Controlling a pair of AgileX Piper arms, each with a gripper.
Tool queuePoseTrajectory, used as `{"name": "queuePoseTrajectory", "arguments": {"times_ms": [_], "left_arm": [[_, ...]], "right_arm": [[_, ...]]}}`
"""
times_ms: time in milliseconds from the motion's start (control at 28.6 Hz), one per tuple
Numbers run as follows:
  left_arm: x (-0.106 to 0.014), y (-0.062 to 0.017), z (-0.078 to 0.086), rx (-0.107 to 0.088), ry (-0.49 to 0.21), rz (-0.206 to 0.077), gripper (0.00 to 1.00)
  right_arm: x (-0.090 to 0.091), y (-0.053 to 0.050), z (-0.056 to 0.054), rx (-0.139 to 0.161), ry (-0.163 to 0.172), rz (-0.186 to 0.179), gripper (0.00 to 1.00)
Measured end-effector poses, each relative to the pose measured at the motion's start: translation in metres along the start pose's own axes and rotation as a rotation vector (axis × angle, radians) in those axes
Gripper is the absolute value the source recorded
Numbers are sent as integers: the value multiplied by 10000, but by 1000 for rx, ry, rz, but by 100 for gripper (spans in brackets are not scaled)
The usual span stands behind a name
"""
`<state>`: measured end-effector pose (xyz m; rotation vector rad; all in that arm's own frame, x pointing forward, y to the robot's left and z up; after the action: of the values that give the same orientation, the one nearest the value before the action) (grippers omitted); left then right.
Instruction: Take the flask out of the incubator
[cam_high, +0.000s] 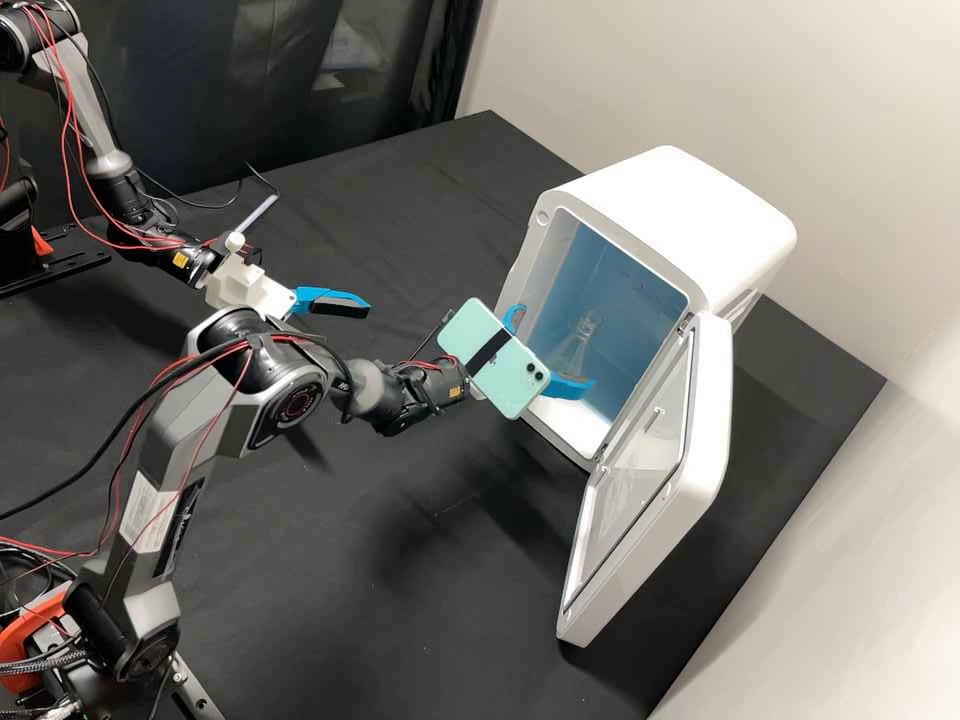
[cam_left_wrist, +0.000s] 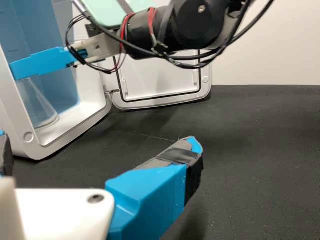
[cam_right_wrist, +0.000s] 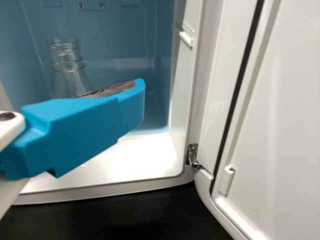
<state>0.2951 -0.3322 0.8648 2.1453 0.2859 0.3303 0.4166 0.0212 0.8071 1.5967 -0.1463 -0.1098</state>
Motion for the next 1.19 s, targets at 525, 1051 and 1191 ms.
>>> {"name": "queuePoseTrajectory", "arguments": {"times_ms": [525,1051,1191], "left_arm": [[-15,-37,-26,-1,8,-14,100],[-16,-44,-21,-1,6,-17,100],[-16,-44,-21,-1,6,-17,100]], "right_arm": [[228,-53,-17,-18,-40,-11,100],[440,57,55,-42,-54,23,100],[523,45,63,-28,-72,6,100]]}}
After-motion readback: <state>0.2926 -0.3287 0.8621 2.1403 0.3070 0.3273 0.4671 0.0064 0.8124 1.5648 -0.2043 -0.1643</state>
